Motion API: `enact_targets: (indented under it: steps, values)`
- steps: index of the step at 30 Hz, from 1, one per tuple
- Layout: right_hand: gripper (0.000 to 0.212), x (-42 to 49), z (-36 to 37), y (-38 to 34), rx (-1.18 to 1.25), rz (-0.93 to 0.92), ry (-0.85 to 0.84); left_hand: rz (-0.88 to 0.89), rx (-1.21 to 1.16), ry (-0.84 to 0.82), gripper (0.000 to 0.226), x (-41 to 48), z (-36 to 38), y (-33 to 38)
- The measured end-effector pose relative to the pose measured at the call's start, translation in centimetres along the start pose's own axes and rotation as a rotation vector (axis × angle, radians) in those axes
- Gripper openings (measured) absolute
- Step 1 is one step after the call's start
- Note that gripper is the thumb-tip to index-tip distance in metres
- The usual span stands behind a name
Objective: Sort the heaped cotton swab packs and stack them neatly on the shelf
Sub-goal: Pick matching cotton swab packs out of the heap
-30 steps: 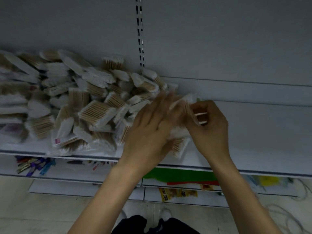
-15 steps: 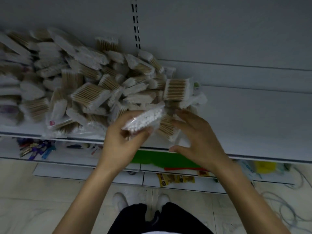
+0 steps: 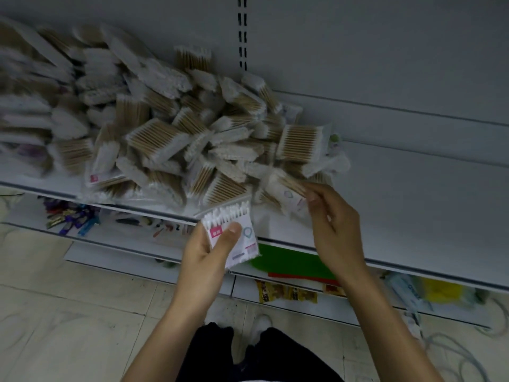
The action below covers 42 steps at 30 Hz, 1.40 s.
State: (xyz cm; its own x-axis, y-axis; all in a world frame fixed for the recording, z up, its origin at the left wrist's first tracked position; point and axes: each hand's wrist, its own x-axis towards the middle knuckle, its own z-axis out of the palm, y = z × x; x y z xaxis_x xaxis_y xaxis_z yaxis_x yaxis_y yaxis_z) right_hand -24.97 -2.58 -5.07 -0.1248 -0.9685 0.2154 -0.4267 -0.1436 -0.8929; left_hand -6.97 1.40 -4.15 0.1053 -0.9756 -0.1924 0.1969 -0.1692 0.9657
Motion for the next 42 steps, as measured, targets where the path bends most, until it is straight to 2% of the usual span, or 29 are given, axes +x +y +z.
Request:
enact_targets:
  steps: [4,6,8,11,13,16,18,20,22,25,27,29,31,34,37,39,40,42]
  values:
    - [0.024,0.2,-0.5,-1.5,0.479,0.356,0.067,0.002,-0.008,0.018,0.019,0.7,0.2,0.3]
    - [0.024,-0.3,-0.5,-2.2,0.725,0.520,0.026,0.013,-0.002,0.037,0.019,1.0,0.4,0.4]
    - [0.022,-1.5,0.3,-3.0,0.829,0.596,-0.034,0.003,-0.038,0.023,0.030,1.2,0.8,0.6]
    - [0.016,-3.9,2.8,-3.2,0.613,0.486,-0.004,-0.010,-0.017,0.033,0.055,1.3,1.5,0.3]
    - [0.013,-4.7,3.8,-2.8,0.412,0.354,-0.021,0.039,-0.006,0.112,0.059,1.3,1.6,0.0]
    - [0.013,-4.0,3.9,-1.4,0.263,0.277,-0.091,0.035,-0.092,0.173,0.066,1.2,0.1,-0.3]
    - [0.016,-2.6,3.6,0.2,0.020,0.098,-0.069,0.011,-0.157,0.181,0.074,1.0,-1.1,-0.3]
    - [0.028,-0.8,3.6,2.1,-0.350,-0.179,-0.064,-0.033,-0.259,0.177,0.082,1.0,-1.8,-0.3]
    - [0.036,0.6,4.1,3.8,-0.627,-0.339,-0.069,-0.085,-0.379,0.114,0.094,0.8,-2.1,-0.3]
    - [0.037,0.9,4.8,4.1,-0.773,-0.358,-0.021,-0.201,-0.517,0.065,0.115,0.5,-2.0,-0.3]
    - [0.028,0.6,4.6,4.2,-0.774,-0.370,0.008,-0.255,-0.588,0.064,0.118,0.3,-1.7,-0.3]
    - [0.022,0.0,4.1,4.4,-0.715,-0.385,-0.021,-0.272,-0.630,0.043,0.108,0.3,-1.0,-0.4]
    - [0.022,-0.6,3.4,4.1,-0.581,-0.333,-0.074,-0.283,-0.544,0.061,0.087,0.4,-0.5,-0.7]
    - [0.022,-1.2,2.1,2.0,-0.281,-0.053,-0.040,-0.184,-0.243,0.121,0.060,0.7,-0.1,-1.2]
    - [0.026,-1.0,1.0,-0.4,0.184,0.298,0.127,-0.046,-0.067,0.180,0.052,1.0,0.5,-1.0]
    - [0.026,-1.1,0.7,-1.8,0.575,0.520,0.123,0.011,-0.032,0.201,0.052,1.3,1.0,-1.0]
    - [0.028,-1.4,0.6,-2.6,0.738,0.569,0.092,0.028,-0.018,0.207,0.055,1.4,1.2,-0.9]
    - [0.044,-2.1,0.8,-3.7,0.829,0.520,-0.028,0.052,-0.011,0.214,0.058,1.7,1.5,-0.7]
